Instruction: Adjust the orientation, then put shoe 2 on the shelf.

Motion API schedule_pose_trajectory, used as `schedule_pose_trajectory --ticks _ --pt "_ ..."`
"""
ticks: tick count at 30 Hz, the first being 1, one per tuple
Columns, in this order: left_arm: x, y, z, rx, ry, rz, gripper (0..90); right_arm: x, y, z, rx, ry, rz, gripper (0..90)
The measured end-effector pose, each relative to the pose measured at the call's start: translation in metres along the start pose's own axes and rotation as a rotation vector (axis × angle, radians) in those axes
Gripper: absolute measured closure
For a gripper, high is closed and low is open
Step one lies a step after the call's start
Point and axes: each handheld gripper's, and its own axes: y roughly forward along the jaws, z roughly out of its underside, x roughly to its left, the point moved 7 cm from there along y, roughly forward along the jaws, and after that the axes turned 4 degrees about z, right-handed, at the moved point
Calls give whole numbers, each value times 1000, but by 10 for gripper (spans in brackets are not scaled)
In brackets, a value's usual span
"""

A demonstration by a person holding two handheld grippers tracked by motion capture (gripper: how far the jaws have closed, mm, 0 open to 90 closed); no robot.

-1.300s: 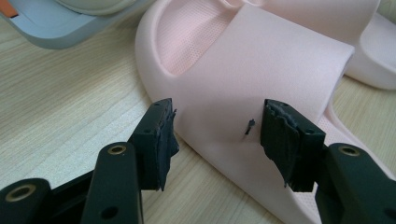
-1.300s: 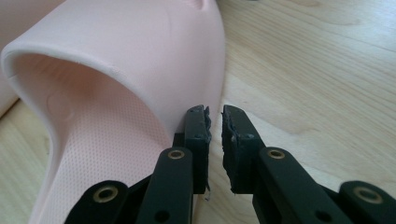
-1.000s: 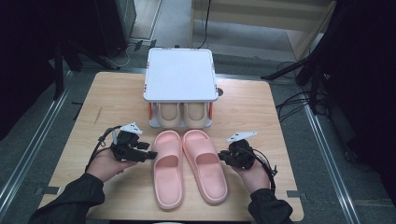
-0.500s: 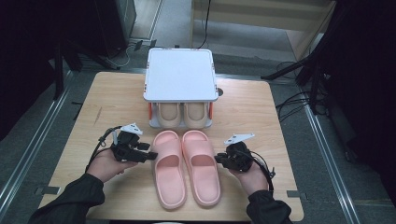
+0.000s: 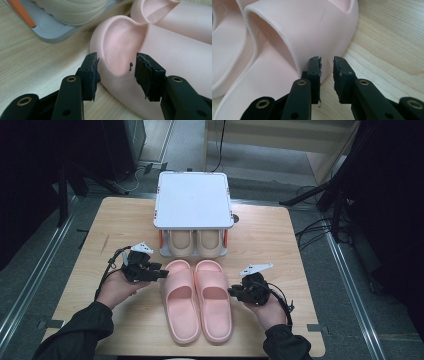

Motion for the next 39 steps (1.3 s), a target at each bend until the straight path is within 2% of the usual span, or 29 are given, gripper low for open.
schedule_pose_trajectory --ticks 4,6,8,14,17,22,26,31,39 --pt "2 3 -1 9 -8 22 525 0 -2 -1 -8 5 12 719" --pt "3 4 0 11 -39 41 526 -2 -2 -2 -24 1 14 680" --pt "4 3 1 13 -50 51 528 -2 -4 -4 -42 5 7 652" --pt "-2 2 2 16 -27 46 547 0 -7 -7 -70 -9 10 637" --pt "-3 1 3 18 -28 52 536 -1 -12 -9 -97 1 15 636" --pt "-5 -4 -1 -8 -11 47 501 2 -26 -12 -155 25 3 638" --pt "-2 -11 -3 -23 -14 43 499 12 -37 -13 -194 34 -19 637" --pt "1 -20 -1 -34 -29 40 487 35 -44 -13 -229 21 -43 618" --pt "5 -30 3 -32 -32 28 469 65 -46 -9 -242 8 -95 587"
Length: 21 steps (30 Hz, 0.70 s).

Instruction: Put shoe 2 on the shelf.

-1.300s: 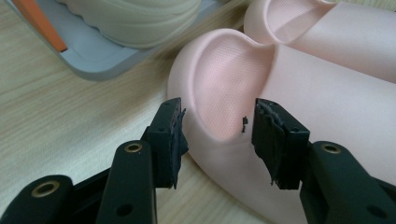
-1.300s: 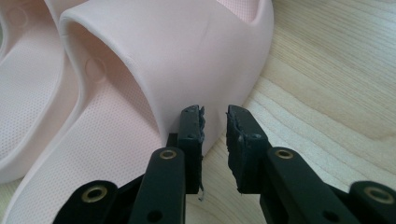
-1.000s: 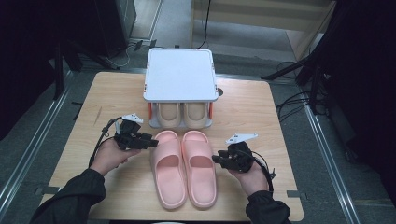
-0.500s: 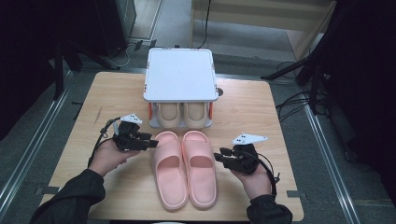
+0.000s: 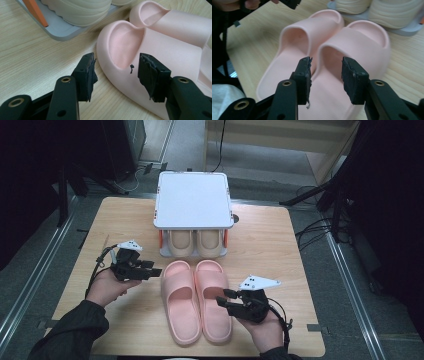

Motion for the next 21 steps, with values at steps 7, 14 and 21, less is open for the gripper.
schedule_pose_trajectory --ticks 7,14,21 --pt "0 -3 1 2 5 5 458 21 9 7 28 -8 -35 503" --pt "0 -4 2 1 7 7 452 29 24 11 41 -21 -24 429" --pt "1 -6 3 4 11 9 452 31 39 14 69 -29 -21 403"
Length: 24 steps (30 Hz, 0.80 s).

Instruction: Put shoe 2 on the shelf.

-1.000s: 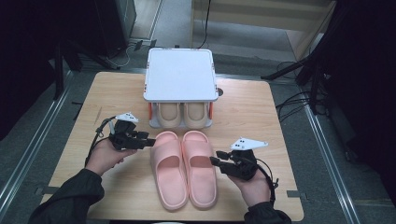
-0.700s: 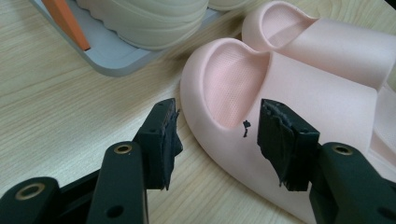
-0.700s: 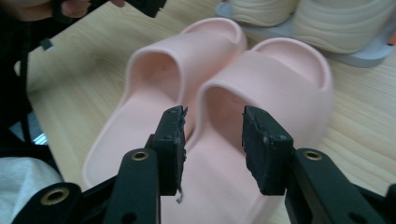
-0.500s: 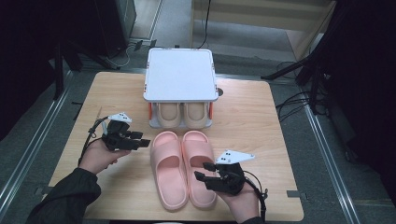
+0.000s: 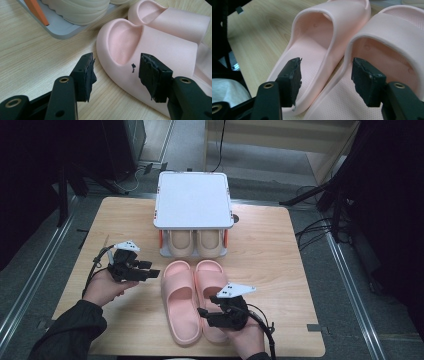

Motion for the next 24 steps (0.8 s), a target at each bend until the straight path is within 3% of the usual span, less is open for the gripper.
schedule_pose_trajectory --ticks 12,19,24 --pt "1 1 1 1 -11 -6 452 1 25 -5 -21 -7 98 368" --pt "2 1 1 2 -11 -6 452 -3 42 -10 -35 70 134 357" --pt "3 1 1 1 -12 -5 452 -5 54 -15 -34 88 166 348"
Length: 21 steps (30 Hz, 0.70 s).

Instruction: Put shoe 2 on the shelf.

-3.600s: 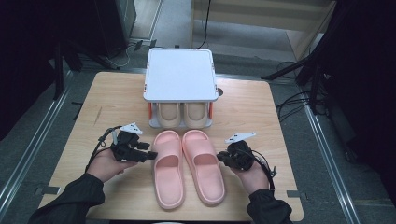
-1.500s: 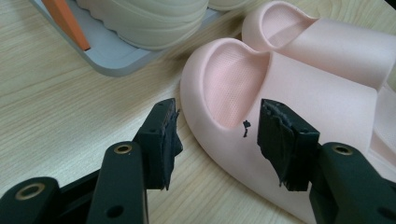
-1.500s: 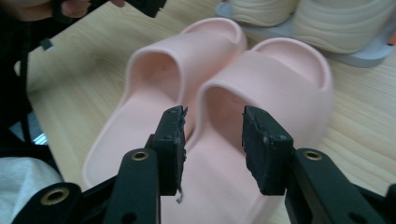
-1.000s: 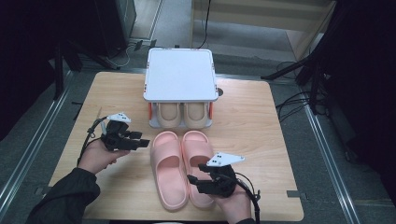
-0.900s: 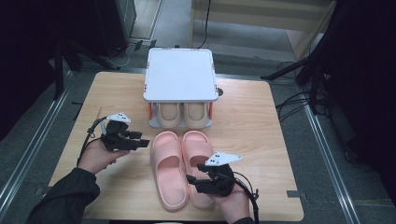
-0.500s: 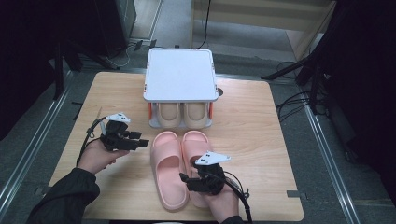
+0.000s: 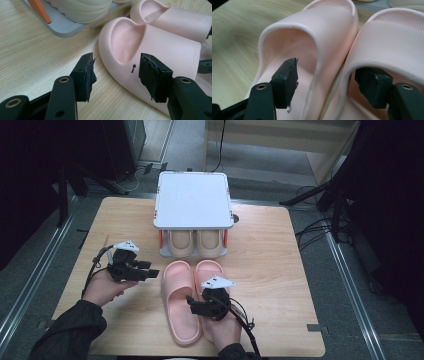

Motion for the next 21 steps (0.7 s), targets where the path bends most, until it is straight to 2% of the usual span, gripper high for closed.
schedule_pose_trajectory --ticks 5,13,17,21 --pt "0 0 0 -1 -1 3 451 -1 9 -3 9 1 45 349" --pt "0 0 0 1 -2 2 449 -3 16 -10 4 15 73 349" --pt "0 0 0 1 -2 1 449 -3 18 -10 5 -2 99 359" --pt "0 0 0 0 -3 2 450 -2 20 -8 5 -21 140 459"
